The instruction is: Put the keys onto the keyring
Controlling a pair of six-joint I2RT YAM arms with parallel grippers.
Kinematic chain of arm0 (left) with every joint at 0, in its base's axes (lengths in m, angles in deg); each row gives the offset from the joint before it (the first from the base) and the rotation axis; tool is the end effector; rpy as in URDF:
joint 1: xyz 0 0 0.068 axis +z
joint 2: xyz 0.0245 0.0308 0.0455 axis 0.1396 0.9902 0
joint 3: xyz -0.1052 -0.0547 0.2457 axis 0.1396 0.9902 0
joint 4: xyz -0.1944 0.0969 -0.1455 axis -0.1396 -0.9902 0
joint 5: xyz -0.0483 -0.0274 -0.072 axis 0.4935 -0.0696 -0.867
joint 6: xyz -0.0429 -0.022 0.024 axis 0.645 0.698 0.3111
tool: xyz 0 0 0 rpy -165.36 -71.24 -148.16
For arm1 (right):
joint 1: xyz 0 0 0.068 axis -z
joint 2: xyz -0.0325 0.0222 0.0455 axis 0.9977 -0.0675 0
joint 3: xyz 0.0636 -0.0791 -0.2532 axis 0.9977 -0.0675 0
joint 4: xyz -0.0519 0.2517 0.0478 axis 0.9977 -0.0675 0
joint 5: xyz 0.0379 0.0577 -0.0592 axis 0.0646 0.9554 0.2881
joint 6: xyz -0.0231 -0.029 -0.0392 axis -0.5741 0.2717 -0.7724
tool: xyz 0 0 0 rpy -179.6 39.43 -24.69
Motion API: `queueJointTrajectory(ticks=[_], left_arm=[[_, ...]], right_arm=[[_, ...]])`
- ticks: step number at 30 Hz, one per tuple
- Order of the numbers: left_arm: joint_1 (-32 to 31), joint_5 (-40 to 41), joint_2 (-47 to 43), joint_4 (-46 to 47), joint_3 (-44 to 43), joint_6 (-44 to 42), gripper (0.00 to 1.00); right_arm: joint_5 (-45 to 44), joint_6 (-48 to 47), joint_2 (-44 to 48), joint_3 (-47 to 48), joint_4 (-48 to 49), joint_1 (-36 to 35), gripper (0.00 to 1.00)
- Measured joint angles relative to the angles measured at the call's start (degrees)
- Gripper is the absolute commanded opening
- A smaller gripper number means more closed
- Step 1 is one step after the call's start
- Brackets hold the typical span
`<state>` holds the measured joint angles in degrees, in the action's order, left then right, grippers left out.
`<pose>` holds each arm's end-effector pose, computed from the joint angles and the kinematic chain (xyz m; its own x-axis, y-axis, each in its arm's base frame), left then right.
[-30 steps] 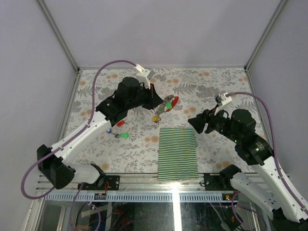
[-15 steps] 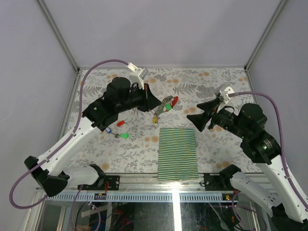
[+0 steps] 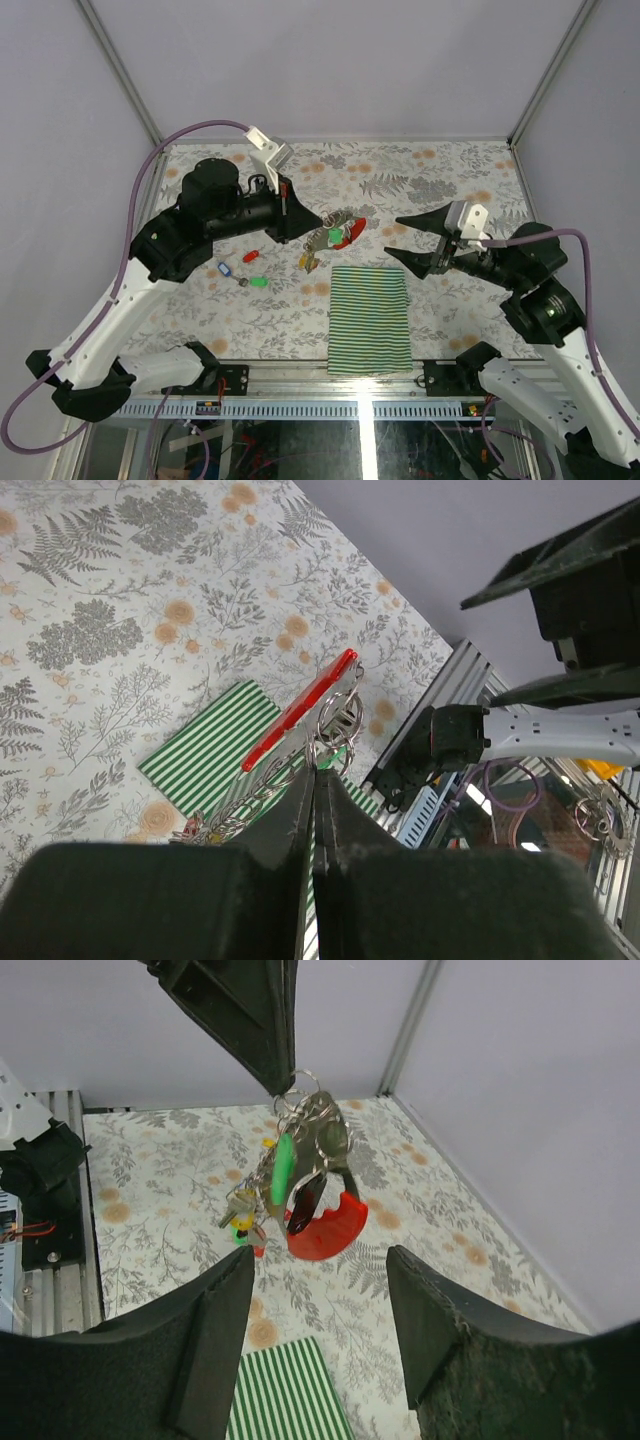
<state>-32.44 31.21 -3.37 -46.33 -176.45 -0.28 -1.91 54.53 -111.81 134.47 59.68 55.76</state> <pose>0.1583 -0.1512 0.4673 -0.4858 0.0127 -0.8740 0.7428 0.5330 -0.4051 0.0976 0.0805 0.4327 0.2749 0.0115 -0.9614 -0.8657 0.4381 -0.2423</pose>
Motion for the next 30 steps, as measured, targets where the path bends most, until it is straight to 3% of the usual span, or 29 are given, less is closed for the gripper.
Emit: queueJointTrajectory(ticks=[8,30], left_arm=[[0.0,-1.55,-1.2,-3.08,0.0,-0.9,0.0],[-0.02,-4.42,-1.55,-3.1,-0.09,-1.4,0.0]], right_arm=[[8.68,-2.62,-9.25,1.33,2.47,0.02,0.53],[13.84,-5.4,-17.07,1.57,3.78,0.0,0.47]])
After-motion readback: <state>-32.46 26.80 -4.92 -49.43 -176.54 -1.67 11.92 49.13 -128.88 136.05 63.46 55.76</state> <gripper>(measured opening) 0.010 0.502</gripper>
